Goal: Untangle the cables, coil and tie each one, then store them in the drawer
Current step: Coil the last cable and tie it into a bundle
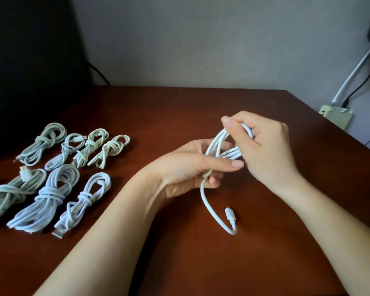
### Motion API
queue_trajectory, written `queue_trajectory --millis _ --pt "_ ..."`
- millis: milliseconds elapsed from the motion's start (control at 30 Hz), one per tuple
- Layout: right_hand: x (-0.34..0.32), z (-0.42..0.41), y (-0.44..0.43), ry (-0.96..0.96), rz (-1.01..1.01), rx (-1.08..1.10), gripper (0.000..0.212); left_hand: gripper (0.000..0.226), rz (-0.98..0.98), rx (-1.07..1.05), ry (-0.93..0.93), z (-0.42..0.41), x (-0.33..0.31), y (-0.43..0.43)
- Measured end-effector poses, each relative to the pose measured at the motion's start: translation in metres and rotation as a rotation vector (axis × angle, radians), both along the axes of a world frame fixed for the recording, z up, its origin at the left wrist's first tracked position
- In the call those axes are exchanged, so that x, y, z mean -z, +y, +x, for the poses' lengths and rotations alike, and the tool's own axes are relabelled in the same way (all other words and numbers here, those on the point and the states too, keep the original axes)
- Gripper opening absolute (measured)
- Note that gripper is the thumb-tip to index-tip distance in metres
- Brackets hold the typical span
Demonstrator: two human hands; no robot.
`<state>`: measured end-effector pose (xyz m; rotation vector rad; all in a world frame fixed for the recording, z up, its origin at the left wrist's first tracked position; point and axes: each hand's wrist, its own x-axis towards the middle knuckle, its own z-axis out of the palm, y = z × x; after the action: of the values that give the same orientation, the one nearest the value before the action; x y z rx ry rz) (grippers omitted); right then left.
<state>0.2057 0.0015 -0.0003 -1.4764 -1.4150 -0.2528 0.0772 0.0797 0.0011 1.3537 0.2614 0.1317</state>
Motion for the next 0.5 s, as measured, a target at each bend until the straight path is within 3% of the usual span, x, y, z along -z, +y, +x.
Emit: queue_trajectory --millis 233,400,500 --pt "0.001 0.017 0.007 0.284 0.059 0.167 0.038 0.011 -0.047 -0.084 0.01 0.004 0.005 0.002" --pt "-0.001 0.013 0.007 0.649 0.104 0.046 0.041 0.012 -0.069 -0.035 0.03 0.001 0.005 0.005" --pt "-0.009 0.011 0.006 0.917 0.15 -0.068 0.035 0.018 -0.23 -0.012 0.001 -0.004 0.001 0.009"
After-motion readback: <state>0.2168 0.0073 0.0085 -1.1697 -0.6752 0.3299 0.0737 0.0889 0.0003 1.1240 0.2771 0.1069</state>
